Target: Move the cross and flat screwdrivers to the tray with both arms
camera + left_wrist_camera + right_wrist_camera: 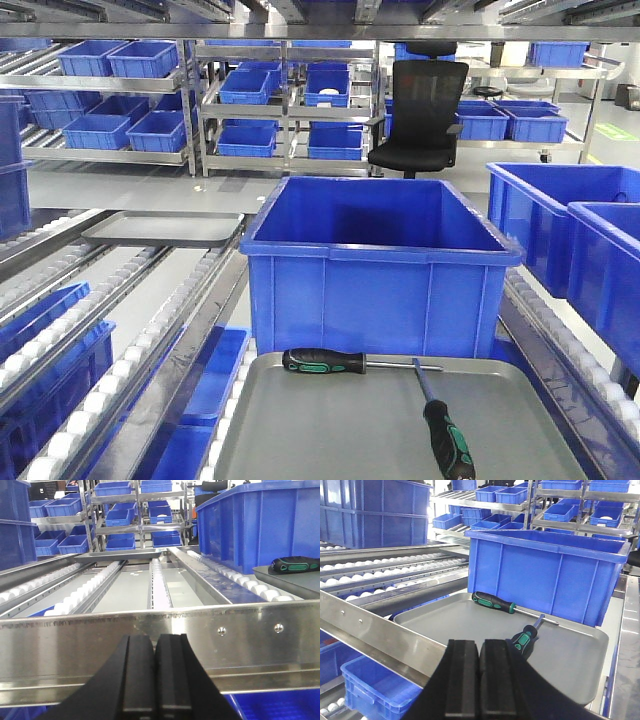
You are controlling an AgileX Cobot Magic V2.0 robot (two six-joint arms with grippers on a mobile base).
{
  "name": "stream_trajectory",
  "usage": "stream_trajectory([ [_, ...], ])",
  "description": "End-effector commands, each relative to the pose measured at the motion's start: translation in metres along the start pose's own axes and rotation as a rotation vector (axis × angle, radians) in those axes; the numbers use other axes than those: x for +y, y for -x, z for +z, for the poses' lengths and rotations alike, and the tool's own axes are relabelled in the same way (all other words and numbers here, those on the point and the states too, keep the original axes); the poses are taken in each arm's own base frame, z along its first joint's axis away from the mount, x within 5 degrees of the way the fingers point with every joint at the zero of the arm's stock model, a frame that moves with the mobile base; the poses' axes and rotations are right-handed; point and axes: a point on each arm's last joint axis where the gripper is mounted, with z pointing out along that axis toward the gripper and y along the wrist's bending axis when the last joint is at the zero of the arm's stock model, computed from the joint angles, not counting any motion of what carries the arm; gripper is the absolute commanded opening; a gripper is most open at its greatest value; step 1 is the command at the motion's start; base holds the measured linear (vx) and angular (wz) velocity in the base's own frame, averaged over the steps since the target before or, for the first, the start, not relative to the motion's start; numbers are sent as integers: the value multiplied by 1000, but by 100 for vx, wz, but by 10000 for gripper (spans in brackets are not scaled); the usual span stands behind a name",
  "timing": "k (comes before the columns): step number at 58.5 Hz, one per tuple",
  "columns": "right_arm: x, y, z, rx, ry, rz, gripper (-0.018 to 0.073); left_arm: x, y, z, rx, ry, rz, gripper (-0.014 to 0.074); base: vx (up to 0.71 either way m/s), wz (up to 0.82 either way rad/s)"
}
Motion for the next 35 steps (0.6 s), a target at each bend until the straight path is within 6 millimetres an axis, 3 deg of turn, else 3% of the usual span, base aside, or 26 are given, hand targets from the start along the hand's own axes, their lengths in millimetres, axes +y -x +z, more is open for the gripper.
stream_trajectory([
  [1,-2,13,-1,-73,-25,19,-8,0,15,-3,-112,-1,-11,3,0,0],
  [26,-2,13,-1,-76,-27,18,-8,0,15,-3,-112,-1,-11,3,0,0],
  [35,-12,7,7,-93,-99,25,-8,0,15,-3,-112,0,-8,3,0,0],
])
